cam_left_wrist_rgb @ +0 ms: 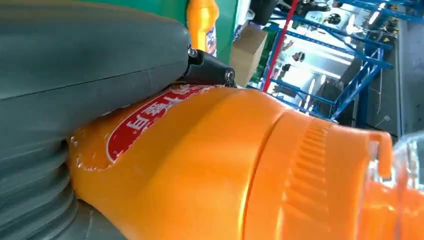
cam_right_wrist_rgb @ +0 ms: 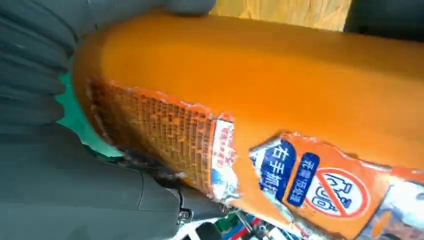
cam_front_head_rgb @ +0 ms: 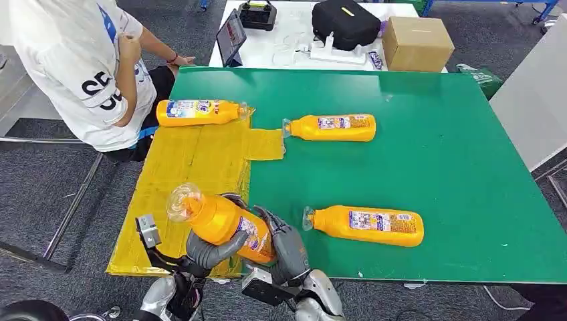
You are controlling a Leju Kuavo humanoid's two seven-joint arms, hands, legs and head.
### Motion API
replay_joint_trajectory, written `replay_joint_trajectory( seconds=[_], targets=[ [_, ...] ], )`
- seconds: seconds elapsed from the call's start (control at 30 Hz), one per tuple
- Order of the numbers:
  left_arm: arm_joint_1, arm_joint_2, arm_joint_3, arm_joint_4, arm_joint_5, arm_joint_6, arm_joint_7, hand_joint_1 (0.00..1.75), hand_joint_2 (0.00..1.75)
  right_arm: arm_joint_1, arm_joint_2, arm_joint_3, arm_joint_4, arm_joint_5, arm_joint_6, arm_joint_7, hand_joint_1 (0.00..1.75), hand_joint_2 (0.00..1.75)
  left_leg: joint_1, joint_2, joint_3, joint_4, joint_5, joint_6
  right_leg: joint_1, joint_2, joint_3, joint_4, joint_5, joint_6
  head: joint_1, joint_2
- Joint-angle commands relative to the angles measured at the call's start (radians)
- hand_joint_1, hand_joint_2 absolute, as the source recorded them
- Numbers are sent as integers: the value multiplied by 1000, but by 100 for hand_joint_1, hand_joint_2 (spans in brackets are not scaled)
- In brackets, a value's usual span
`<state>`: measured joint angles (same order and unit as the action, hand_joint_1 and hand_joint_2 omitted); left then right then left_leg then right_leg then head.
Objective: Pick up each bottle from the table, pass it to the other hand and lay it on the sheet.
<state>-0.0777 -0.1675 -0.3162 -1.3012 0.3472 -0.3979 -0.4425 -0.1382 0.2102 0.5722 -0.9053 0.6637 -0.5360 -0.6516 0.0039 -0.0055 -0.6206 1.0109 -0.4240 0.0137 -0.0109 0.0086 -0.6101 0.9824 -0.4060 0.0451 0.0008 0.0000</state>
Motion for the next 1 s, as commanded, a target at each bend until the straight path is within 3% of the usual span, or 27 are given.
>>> replay_joint_trajectory(
  seconds=[0.03,0.07,0.1,0.27,0.43,0.53,0.97,1.0],
  targets=[
    [-34,5,-12,-2,10,26,13,175,175,28,-24,8,-110,-41,61,-3,0,0,0,-1,2,0,-1,0,1,-2,3,0,-1,-1,-1,0],
    [-35,6,-9,-4,1,38,14,175,175,33,-27,6,-124,-45,64,-1,0,0,1,-1,4,1,-2,0,1,-3,5,0,-2,-1,0,0],
    [-41,-4,12,-23,-148,204,-49,175,175,50,-33,-7,-185,-78,75,-12,0,0,1,-2,3,1,-2,0,1,-3,4,0,-2,-1,0,0],
    [-57,-13,38,-31,-177,236,-38,175,175,66,-48,-12,-260,-92,103,3,0,0,1,-2,2,1,-2,0,1,-3,3,1,-2,-1,0,0],
    [-127,-39,162,-20,-470,687,-165,175,175,107,-61,-60,-481,-189,92,-23,0,0,1,-2,2,2,-2,0,1,-3,3,1,-2,-1,0,0],
    [-199,-15,212,29,-619,853,-171,175,175,118,-48,-95,-600,-236,53,-35,0,0,1,-3,2,2,-2,-1,1,-4,3,1,-2,-1,0,0],
    [-222,-11,223,84,-639,846,-167,175,175,128,-43,-104,-630,-259,35,-38,0,0,1,-1,7,0,-2,-1,2,-3,8,-1,-2,-2,0,0],
    [-236,10,198,116,-797,947,-135,175,175,121,-45,-94,-652,-298,-14,-47,0,0,0,-2,3,-1,0,-1,1,-2,4,-1,-1,-1,0,0]
  ],
)
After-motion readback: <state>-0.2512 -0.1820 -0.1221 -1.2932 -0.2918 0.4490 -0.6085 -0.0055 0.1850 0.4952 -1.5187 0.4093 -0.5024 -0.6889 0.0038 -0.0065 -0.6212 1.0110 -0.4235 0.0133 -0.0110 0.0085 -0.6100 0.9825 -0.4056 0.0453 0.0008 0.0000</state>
